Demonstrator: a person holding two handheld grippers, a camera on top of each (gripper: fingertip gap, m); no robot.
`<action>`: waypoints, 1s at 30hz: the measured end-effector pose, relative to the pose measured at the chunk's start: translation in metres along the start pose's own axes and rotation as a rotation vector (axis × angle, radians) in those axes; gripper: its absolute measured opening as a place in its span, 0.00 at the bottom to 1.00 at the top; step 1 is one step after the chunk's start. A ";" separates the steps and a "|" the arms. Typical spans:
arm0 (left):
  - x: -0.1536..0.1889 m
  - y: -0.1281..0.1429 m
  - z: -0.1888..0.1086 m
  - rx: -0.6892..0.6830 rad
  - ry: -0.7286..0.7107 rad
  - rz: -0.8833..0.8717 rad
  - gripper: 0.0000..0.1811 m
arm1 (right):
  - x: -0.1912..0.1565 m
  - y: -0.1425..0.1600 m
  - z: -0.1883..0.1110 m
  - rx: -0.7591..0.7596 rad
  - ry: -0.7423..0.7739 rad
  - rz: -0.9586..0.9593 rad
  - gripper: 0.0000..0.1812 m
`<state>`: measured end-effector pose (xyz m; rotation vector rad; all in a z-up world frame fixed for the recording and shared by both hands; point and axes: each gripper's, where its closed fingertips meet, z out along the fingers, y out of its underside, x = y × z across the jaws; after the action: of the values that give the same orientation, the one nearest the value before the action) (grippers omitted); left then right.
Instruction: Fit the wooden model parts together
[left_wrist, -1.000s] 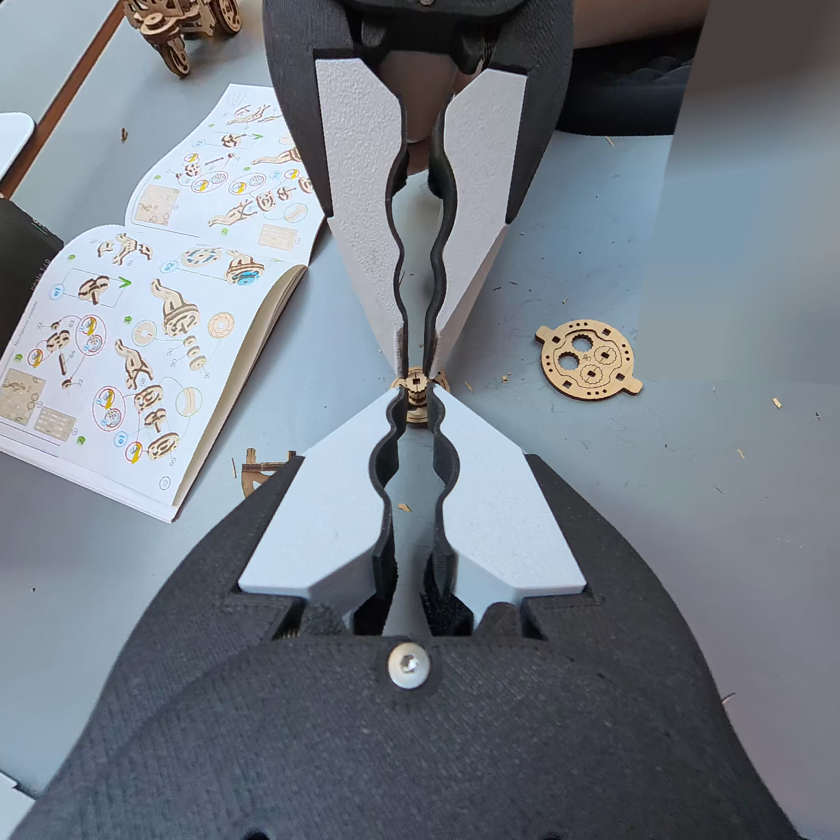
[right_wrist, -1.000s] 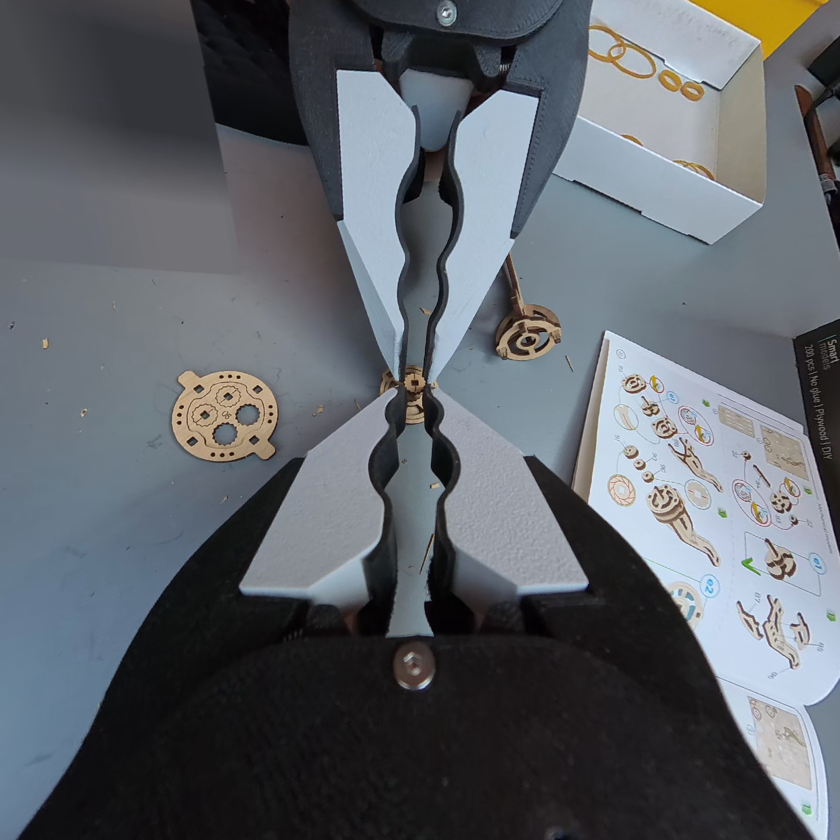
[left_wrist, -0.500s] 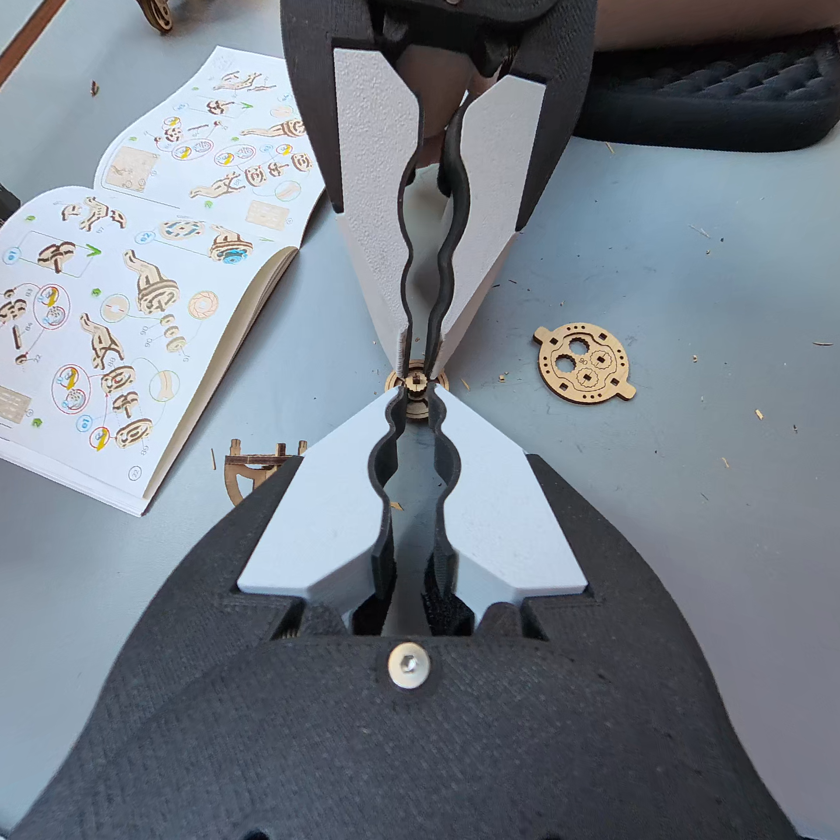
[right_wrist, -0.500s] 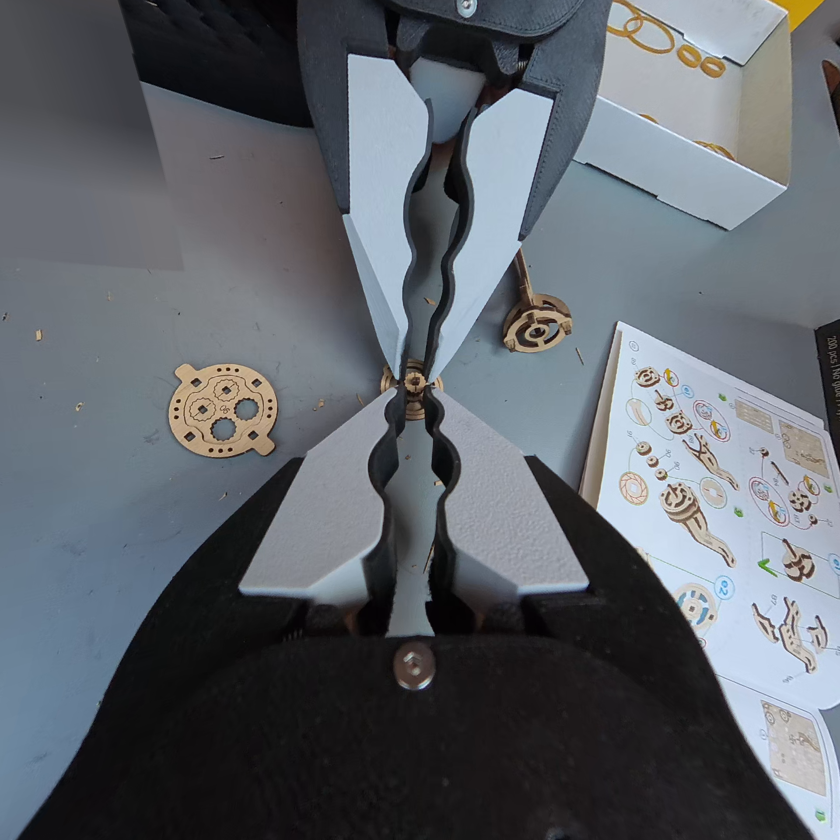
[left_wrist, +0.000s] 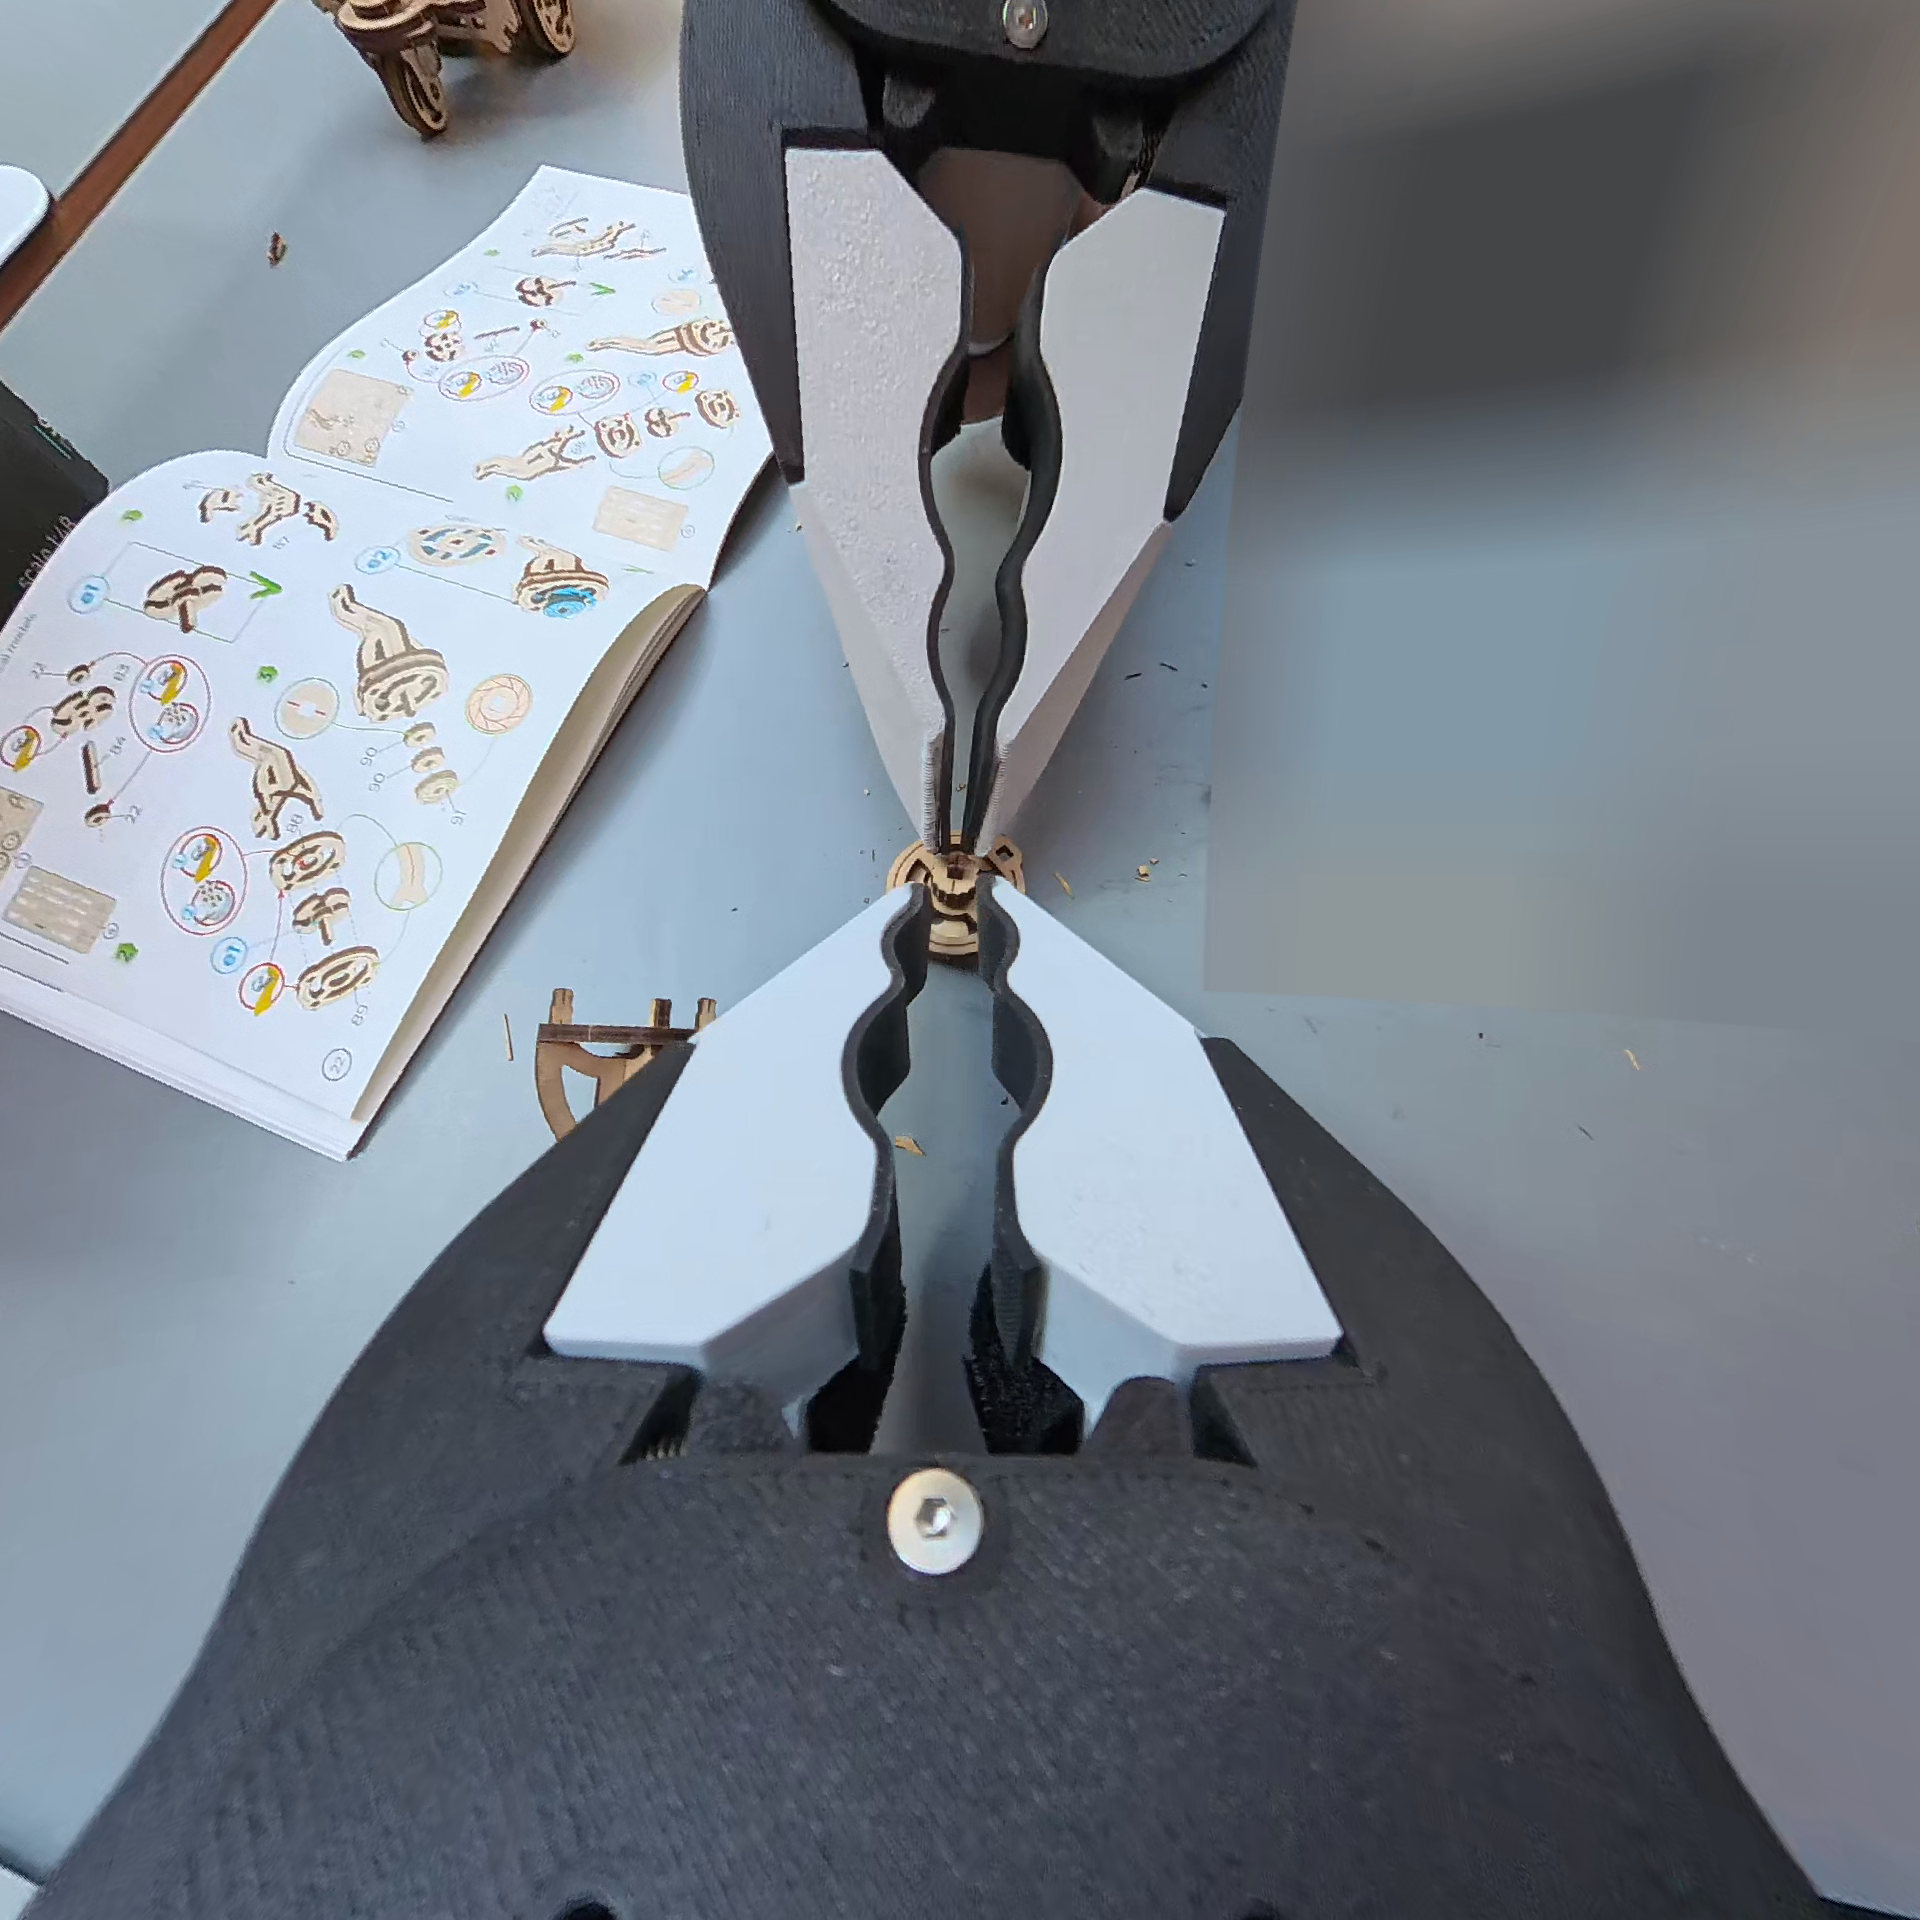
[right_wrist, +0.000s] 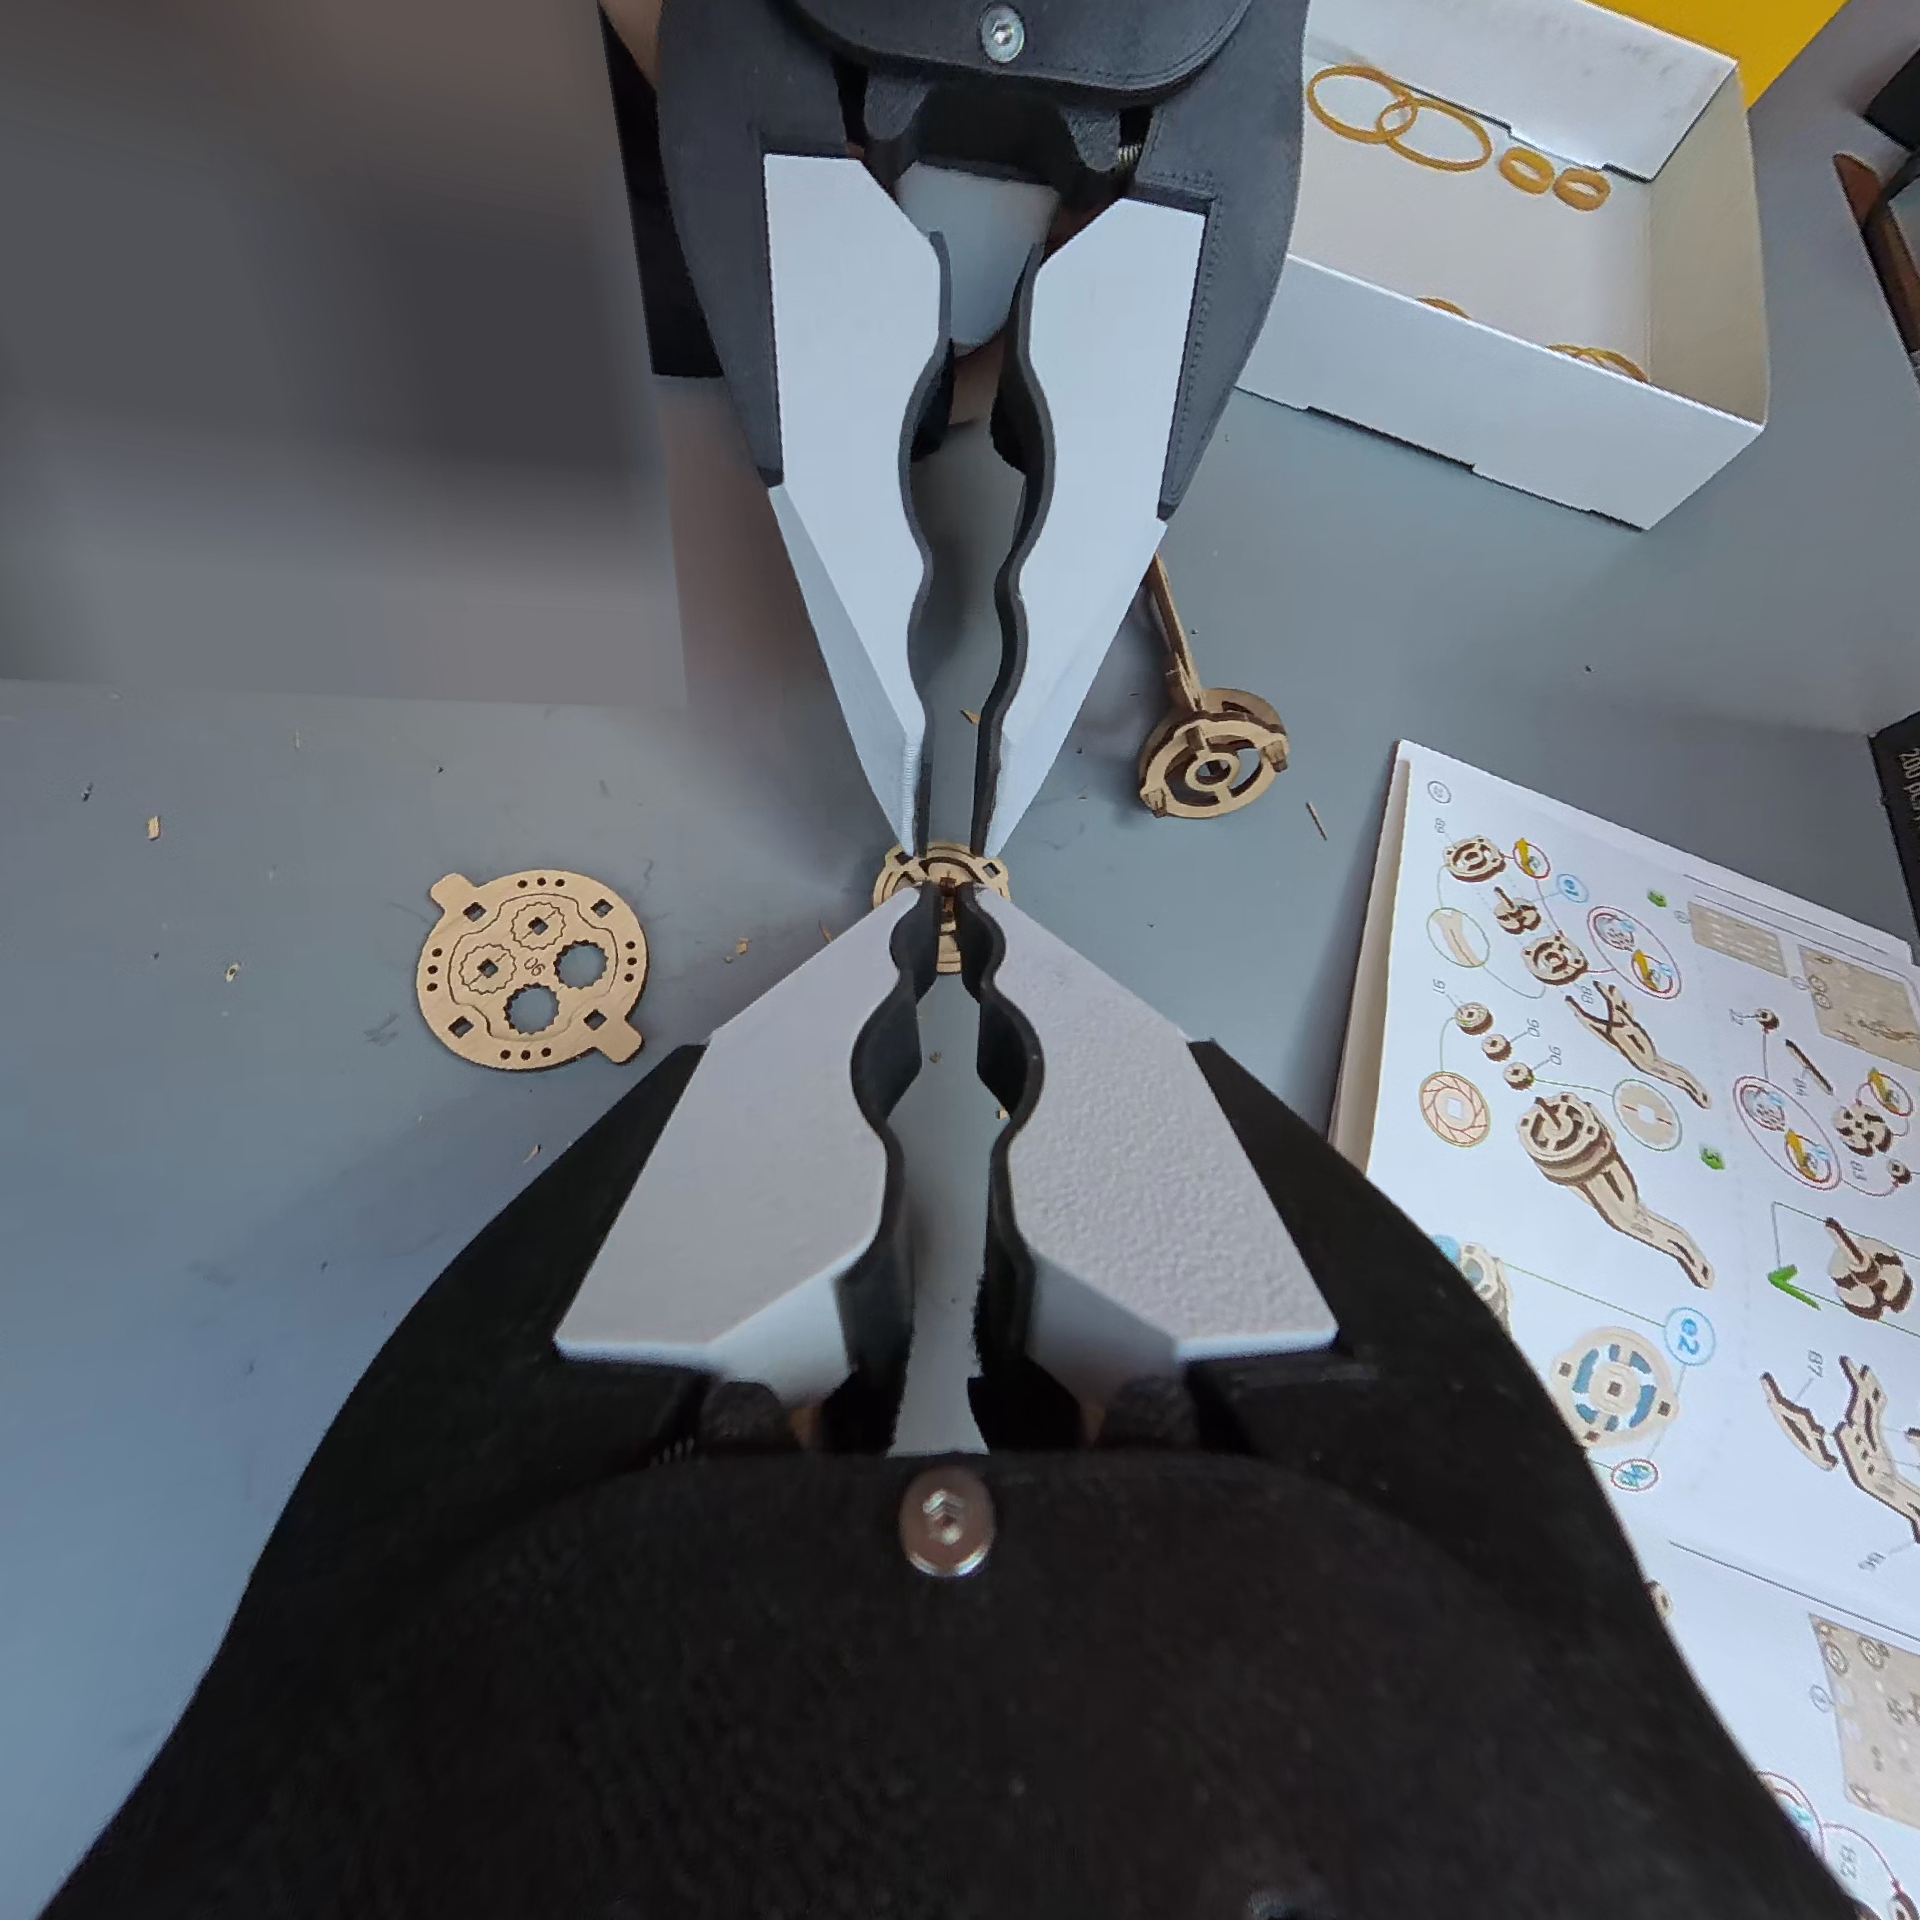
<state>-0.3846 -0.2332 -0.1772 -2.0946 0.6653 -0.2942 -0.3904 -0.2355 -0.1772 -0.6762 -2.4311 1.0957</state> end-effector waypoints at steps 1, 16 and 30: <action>0.000 -0.001 0.000 0.003 -0.001 0.003 0.03 | 0.000 0.000 0.000 -0.002 -0.002 0.001 0.01; 0.000 0.003 0.007 -0.029 -0.014 0.022 0.04 | 0.000 0.003 0.002 0.000 -0.028 0.051 0.02; 0.009 0.035 -0.054 -0.120 0.080 0.003 0.13 | 0.006 -0.012 -0.013 0.092 0.023 0.026 0.03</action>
<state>-0.4134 -0.2912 -0.1750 -2.2049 0.7498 -0.3447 -0.3914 -0.2315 -0.1585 -0.6885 -2.3426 1.1959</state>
